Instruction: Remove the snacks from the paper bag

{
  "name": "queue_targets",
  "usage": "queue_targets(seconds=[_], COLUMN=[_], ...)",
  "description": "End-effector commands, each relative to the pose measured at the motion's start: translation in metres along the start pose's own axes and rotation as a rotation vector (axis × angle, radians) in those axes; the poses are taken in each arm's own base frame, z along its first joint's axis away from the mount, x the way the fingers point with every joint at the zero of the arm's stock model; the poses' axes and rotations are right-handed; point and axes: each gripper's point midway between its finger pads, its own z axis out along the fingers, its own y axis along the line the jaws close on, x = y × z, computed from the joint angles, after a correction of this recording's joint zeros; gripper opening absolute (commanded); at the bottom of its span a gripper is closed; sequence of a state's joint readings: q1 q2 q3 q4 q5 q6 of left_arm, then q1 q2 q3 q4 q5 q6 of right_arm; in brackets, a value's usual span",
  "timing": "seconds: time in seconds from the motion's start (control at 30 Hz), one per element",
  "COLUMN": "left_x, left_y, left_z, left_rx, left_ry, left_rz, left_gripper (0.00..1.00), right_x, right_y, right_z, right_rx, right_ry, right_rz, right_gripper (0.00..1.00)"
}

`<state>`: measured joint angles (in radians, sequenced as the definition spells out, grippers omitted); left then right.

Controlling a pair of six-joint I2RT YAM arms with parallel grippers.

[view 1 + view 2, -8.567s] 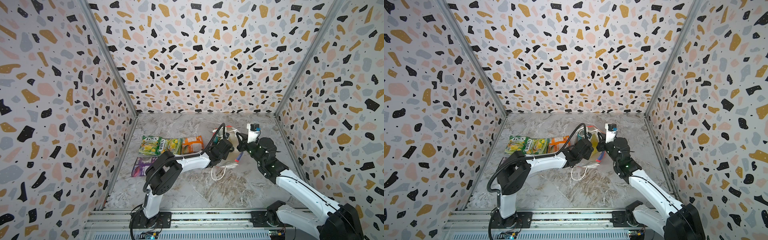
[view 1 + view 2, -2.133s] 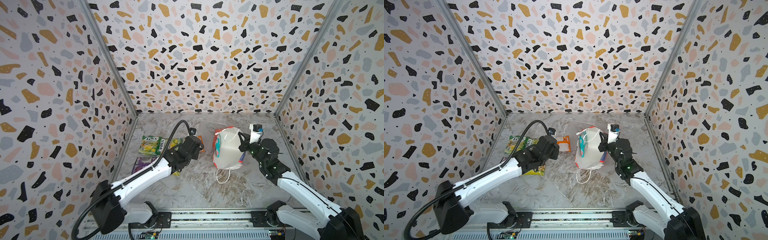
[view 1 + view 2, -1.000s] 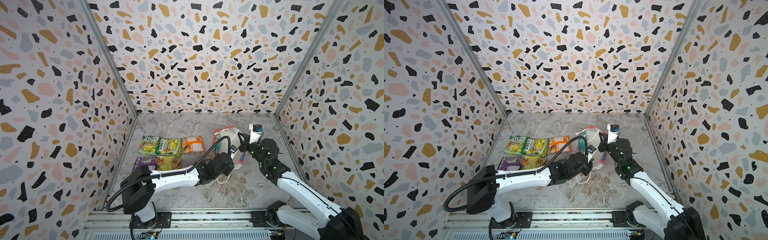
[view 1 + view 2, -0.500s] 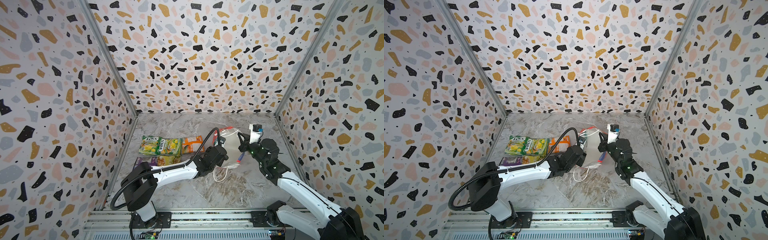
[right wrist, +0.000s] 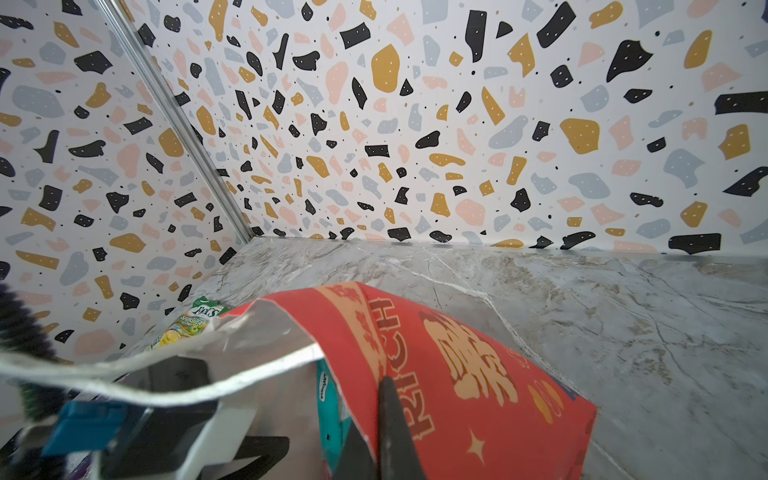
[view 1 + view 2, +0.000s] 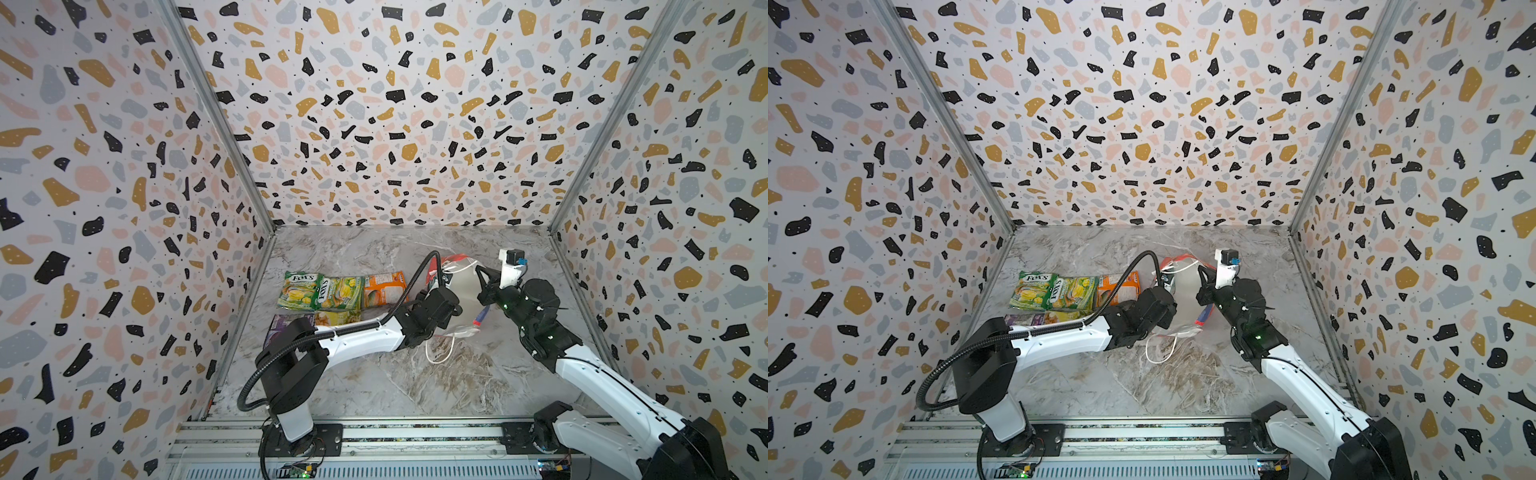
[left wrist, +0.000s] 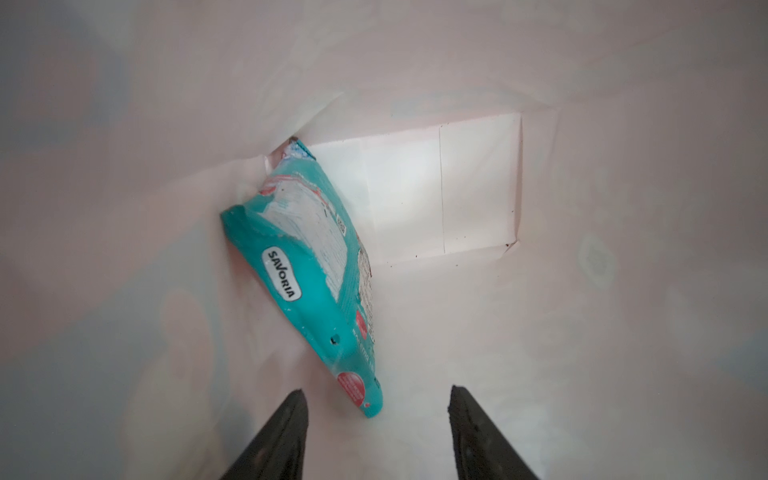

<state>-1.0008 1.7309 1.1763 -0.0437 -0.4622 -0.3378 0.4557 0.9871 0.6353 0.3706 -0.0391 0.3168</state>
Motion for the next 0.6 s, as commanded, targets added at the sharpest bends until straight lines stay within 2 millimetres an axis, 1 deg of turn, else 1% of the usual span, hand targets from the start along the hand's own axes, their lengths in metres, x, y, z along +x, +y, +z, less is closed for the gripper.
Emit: queue_targets(seconds=[0.0, 0.23, 0.37, 0.57], left_x=[-0.011, -0.008, -0.007, -0.016], left_y=[0.007, 0.013, 0.009, -0.001], left_z=[0.005, 0.018, 0.025, 0.03], left_rx=[-0.023, -0.036, -0.025, 0.018], left_ry=[-0.02, -0.014, -0.011, -0.036], left_rz=[-0.061, -0.09, -0.092, -0.1], left_gripper=[0.56, 0.56, 0.58, 0.59], right_x=[-0.029, -0.026, -0.025, -0.026], right_y=[0.012, 0.015, 0.019, 0.023], right_z=[-0.009, -0.009, -0.008, -0.009], right_rx=[-0.048, -0.064, -0.086, -0.107], right_ry=[-0.103, -0.104, -0.105, -0.108], right_rz=[0.01, 0.013, 0.018, 0.019], right_gripper=[0.0, 0.0, 0.0, 0.0])
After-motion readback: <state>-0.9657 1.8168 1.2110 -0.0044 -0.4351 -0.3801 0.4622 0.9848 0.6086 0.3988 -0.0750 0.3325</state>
